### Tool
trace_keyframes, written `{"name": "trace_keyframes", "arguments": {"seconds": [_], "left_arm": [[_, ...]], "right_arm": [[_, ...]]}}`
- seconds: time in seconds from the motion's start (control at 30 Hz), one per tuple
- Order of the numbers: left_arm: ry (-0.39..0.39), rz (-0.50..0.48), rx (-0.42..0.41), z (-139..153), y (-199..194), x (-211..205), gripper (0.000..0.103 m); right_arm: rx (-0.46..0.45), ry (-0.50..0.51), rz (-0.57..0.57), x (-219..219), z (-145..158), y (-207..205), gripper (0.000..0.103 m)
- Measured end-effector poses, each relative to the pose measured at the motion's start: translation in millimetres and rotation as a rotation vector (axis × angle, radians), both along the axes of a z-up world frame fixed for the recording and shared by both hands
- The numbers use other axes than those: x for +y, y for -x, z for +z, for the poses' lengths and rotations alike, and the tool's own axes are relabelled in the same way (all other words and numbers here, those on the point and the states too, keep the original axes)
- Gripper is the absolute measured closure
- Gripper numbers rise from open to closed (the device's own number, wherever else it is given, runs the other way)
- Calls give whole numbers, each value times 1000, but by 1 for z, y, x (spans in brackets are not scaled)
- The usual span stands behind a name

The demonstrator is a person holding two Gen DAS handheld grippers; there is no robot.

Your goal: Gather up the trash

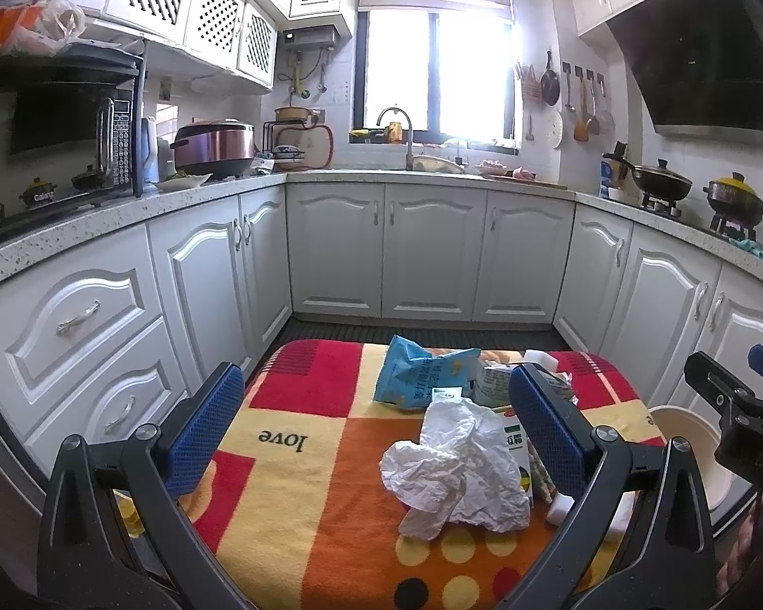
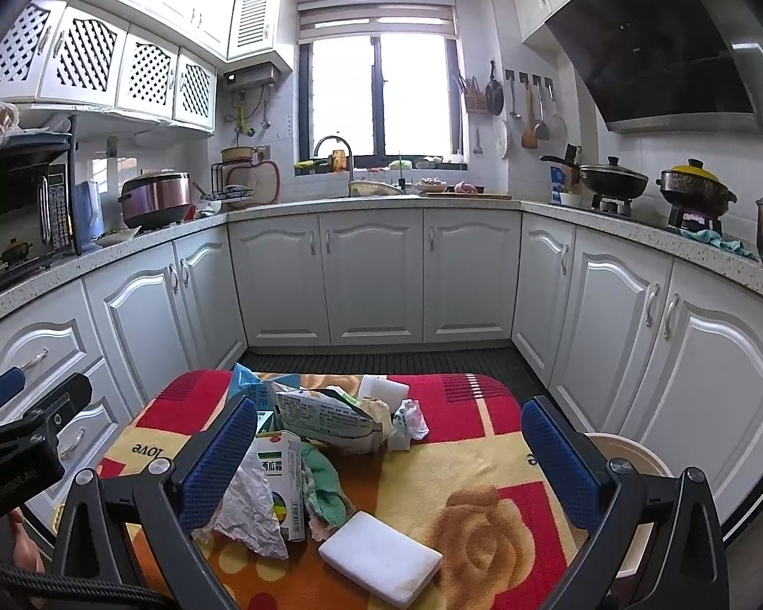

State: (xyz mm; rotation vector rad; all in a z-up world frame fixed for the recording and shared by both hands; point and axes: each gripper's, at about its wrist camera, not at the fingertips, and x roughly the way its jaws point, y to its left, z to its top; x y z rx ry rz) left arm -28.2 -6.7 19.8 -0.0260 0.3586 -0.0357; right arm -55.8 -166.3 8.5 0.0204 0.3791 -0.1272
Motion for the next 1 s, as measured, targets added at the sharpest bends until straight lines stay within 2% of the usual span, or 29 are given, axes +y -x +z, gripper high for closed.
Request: {"name": "trace_keyframes", "arguments": {"seconds": [1.0], "left_arm": [[18, 8, 7, -2, 1, 6, 0]], "right_arm": [[17, -2, 8, 0, -6, -3, 0]]}}
